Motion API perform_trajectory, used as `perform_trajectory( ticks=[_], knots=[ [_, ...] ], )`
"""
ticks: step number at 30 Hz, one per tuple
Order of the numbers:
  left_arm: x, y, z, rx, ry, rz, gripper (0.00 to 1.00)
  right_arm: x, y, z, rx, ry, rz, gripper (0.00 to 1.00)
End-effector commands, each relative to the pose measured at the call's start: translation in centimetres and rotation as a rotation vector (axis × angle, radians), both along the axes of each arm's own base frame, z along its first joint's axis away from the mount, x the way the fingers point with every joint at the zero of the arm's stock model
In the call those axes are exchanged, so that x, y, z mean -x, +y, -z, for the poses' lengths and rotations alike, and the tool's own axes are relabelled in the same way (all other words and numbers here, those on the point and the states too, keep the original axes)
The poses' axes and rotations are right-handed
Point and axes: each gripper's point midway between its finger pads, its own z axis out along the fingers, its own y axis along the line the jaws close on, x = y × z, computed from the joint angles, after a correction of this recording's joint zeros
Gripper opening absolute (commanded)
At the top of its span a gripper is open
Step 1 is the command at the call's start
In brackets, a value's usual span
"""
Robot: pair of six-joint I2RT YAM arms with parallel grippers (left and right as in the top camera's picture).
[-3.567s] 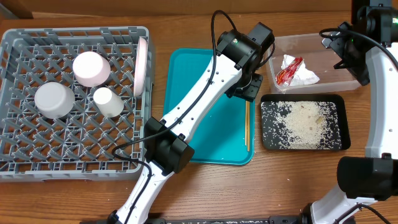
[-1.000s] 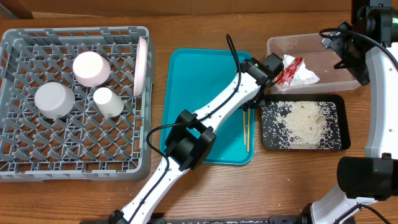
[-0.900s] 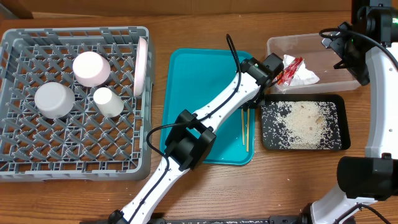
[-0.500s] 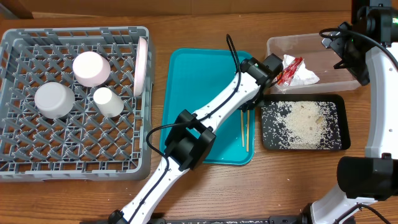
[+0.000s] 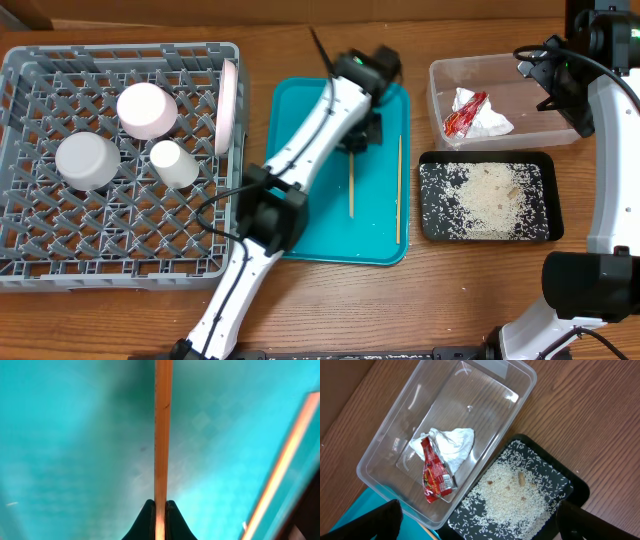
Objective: Sort waste into correct bins and load items into the dishwasher
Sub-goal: 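Carry the chopstick left and stand it in the dish rack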
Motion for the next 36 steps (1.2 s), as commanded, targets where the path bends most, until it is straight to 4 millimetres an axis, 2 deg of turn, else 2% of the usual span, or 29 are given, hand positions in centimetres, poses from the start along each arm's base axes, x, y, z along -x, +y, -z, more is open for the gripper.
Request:
perform_trajectory(
  ticks=[1,9,12,15,19,23,29,32,36],
  knots=[
    [-0.1,-0.2,-8.9,0.141,-0.142,0.108,0.04,0.0,0.0,-0.4,0.011,-0.011,-0.004,1.00],
    [0.7,3.6,-18.0,0.188,-0.317,0.139,0.04,0.0,0.0,-0.4,0.011,-0.011,-0.004,1.00],
    [0.5,6.9,-20.7,0.136,-0.394,0.118,0.04,0.0,0.0,-0.4,0.011,-0.011,-0.004,1.00],
    [0.0,11.1,-22.2,0.068,-0.435,0.074,0.04,0.0,0.0,-0.4,0.011,-0.011,-0.003,1.00],
    [-1.1,15.1,-22.4,0.016,-0.449,0.110,0.04,0.0,0.0,-0.4,0.011,-0.011,-0.003,1.00],
    [-1.8,18.7,-21.3,-0.039,-0.411,0.162,0.04,0.0,0.0,-0.4,0.011,-0.011,-0.003,1.00],
    [-2.7,24.5,-20.1,-0.087,-0.381,0.031,0.04,0.0,0.0,-0.4,0.011,-0.011,-0.003,1.00],
    [-2.9,26.8,-19.9,-0.088,-0.376,-0.027,0.04,0.0,0.0,-0.4,0.011,-0.011,-0.003,1.00],
    [-3.5,28.9,-19.1,-0.068,-0.373,-0.073,0.04,0.0,0.0,-0.4,0.011,-0.011,-0.003,1.00]
  ],
)
